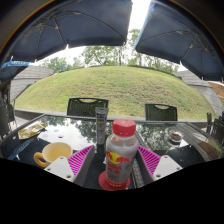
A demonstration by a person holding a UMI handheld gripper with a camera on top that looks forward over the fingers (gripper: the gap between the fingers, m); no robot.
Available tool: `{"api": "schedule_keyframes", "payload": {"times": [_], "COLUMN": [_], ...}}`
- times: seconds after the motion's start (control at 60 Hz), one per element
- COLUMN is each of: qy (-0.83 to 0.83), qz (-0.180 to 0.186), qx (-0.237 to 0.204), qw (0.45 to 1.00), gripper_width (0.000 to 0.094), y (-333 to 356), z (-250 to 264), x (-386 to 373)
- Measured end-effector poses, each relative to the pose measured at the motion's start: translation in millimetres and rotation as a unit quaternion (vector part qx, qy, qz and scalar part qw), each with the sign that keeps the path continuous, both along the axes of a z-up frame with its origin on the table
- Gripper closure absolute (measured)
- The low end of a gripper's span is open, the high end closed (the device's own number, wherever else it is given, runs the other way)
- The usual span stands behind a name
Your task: Pour water
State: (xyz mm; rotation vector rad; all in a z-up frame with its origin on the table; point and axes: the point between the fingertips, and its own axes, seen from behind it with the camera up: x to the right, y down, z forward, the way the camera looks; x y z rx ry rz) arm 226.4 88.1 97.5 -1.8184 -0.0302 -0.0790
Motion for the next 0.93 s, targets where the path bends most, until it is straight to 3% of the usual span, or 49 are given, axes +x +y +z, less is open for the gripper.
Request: {"api": "schedule_keyframes", "payload": {"times": [0.217,0.483,0.8,0.933], "qy": [0.013,-0.002,-0.058,-0.079], "qz": [-0.003,0.036,0.083,0.072], "qx": [0.022,0.018,0.019,0.021], "qw": [1.000,0.999,0.995,0.994], "gripper_width": [0.0090,0.0089,0.0092,0.0092], "y": [-85,-173,-200,-199], "z": [32,21,4,1], "x": [-26,-103,-147,-140]}}
